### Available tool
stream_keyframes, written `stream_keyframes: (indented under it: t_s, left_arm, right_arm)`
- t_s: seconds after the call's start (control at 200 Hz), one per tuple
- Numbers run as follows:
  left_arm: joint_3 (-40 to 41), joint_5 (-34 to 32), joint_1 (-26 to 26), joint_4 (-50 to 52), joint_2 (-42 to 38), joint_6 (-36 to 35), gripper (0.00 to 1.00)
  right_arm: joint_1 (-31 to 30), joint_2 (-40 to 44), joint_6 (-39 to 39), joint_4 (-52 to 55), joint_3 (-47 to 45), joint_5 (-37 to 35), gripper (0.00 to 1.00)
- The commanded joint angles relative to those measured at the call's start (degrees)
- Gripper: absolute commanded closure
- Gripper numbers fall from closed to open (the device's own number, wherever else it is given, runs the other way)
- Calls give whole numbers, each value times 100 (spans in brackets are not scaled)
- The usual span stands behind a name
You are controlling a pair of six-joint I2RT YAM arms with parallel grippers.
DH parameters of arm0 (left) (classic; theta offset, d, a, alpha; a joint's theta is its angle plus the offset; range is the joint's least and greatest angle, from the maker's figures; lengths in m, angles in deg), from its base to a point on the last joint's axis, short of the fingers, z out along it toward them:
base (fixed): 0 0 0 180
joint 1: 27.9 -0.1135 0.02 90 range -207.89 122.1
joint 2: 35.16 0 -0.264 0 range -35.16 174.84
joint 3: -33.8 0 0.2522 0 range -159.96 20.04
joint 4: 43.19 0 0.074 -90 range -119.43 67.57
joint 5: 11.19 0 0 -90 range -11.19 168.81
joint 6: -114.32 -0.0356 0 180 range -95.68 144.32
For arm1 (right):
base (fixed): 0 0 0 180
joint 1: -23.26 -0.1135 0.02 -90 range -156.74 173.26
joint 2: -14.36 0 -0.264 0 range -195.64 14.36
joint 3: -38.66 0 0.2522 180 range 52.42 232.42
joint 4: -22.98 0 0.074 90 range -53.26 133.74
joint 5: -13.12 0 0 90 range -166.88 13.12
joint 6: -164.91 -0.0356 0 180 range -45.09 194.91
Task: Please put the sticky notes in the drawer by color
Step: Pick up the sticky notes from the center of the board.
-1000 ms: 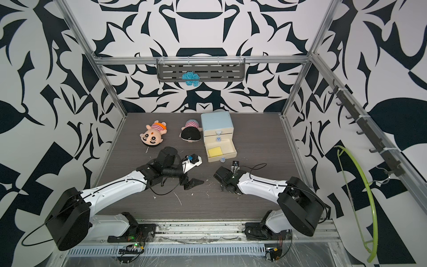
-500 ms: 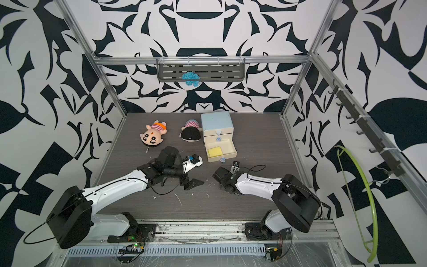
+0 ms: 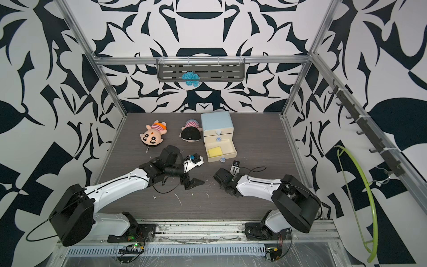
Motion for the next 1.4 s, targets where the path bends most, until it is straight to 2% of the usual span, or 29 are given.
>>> stream_keyframes:
  t_s: [0.0,0.4,0.74,0.985,1.0,1.155,1.395]
  left_arm:
    - [-142,134,19,112,35,-40,1]
    - [-70,76,15,119,-38,-48,1]
    - [19,28,15,61,-88,4,1]
    - [54,56,20,7,-97,57,1]
    - [50,53,16,7,-97,57,1]
    - [67,28,15,33,-116,57,1]
    - [54,-12,15,78,-112,57,1]
  right_arm:
    - [2,-219,4,392,-135,330,25]
    - [36,129,724,770,596,291,24]
    - [903,54,2127,637,1841,499,24]
    - [1796,-678,3192,90,2827,1343,24]
    - [1849,-743,3263,46,2876,1573,24]
    - [2054,-1319,3814,55,3449,2075,24]
    - [2262,-1853,3935,0,3799,2336,24]
